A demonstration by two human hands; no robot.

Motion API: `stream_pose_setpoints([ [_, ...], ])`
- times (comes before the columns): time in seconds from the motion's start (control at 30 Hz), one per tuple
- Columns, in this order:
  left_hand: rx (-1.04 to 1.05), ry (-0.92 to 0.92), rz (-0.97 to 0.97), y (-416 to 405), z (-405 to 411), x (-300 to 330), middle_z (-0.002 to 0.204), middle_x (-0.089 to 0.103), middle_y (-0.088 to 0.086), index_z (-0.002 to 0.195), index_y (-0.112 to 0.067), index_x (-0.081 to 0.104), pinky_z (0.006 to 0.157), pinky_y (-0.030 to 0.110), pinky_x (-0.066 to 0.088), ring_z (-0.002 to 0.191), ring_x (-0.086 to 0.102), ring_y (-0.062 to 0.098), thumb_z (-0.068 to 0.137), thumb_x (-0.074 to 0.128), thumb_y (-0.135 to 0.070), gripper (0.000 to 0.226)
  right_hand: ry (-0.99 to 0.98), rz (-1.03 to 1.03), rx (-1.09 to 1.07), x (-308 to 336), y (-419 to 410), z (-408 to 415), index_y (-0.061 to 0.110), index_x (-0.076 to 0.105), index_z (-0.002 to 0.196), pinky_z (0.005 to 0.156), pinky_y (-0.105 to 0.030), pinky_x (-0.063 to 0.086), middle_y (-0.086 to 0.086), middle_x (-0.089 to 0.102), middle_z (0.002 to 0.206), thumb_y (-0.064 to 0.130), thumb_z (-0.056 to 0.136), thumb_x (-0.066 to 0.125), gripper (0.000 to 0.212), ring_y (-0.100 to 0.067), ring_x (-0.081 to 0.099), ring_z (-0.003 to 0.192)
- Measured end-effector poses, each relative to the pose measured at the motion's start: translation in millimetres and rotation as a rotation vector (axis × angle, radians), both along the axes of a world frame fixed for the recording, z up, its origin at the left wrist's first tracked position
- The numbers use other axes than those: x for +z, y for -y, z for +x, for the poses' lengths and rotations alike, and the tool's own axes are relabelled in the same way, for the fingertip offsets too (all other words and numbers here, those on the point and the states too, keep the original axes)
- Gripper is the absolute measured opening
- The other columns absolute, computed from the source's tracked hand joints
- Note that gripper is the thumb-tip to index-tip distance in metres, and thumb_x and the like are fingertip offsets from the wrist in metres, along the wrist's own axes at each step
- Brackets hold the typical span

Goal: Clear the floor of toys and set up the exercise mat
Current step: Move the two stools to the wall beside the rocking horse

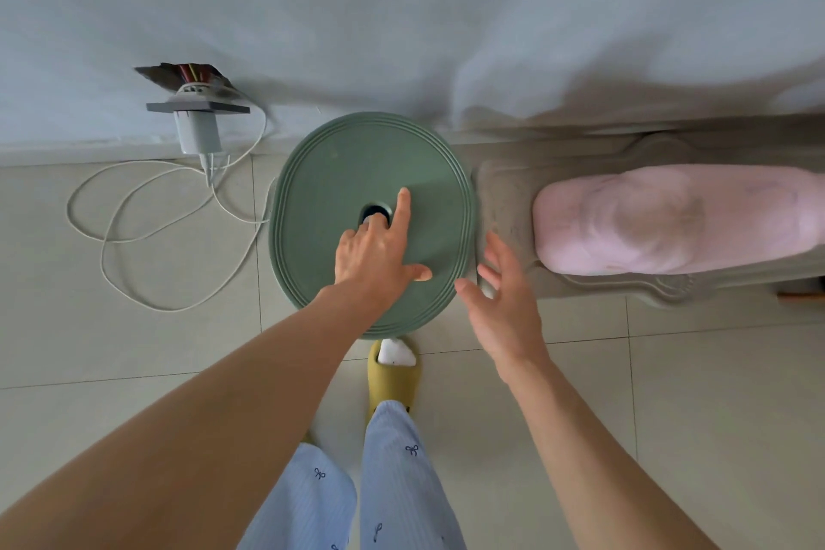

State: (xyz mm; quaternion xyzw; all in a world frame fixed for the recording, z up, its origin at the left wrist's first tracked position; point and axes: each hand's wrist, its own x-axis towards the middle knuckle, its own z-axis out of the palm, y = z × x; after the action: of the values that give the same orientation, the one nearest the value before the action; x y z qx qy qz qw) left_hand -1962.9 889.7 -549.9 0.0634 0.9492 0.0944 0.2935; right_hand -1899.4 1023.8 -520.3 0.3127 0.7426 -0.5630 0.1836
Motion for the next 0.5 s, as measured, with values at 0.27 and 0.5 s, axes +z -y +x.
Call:
stream_pose_setpoints([
  [0.27,0.084,-0.018,0.004,-8.8,-9.3,-30.9,0.114,0.052,0.014,0.148,-0.016,0.000,0.081,0.037,0.040,0.099,0.055,0.031,0.076,0.063,-0.054,0.104,0.063,-0.027,0.013,-28.8,2.1,3.1,0.019,0.028,0.144,0.089,-0.011,0.034,0.000,0.037,0.145,0.003,0.088,0.054,0.064,-0.014,0.041,0.130],
  [0.5,0.103,0.079,-0.037,-2.7,-3.4,-57.7,0.129,0.044,0.017,0.147,-0.013,-0.007,0.087,0.038,0.041,0.109,0.052,0.032,0.081,0.060,-0.051,0.101,0.095,-0.045,0.027,-45.9,11.1,-1.8,0.023,0.030,0.142,0.098,-0.021,0.036,0.018,0.043,0.125,0.004,0.087,0.054,0.064,-0.008,0.043,0.122],
])
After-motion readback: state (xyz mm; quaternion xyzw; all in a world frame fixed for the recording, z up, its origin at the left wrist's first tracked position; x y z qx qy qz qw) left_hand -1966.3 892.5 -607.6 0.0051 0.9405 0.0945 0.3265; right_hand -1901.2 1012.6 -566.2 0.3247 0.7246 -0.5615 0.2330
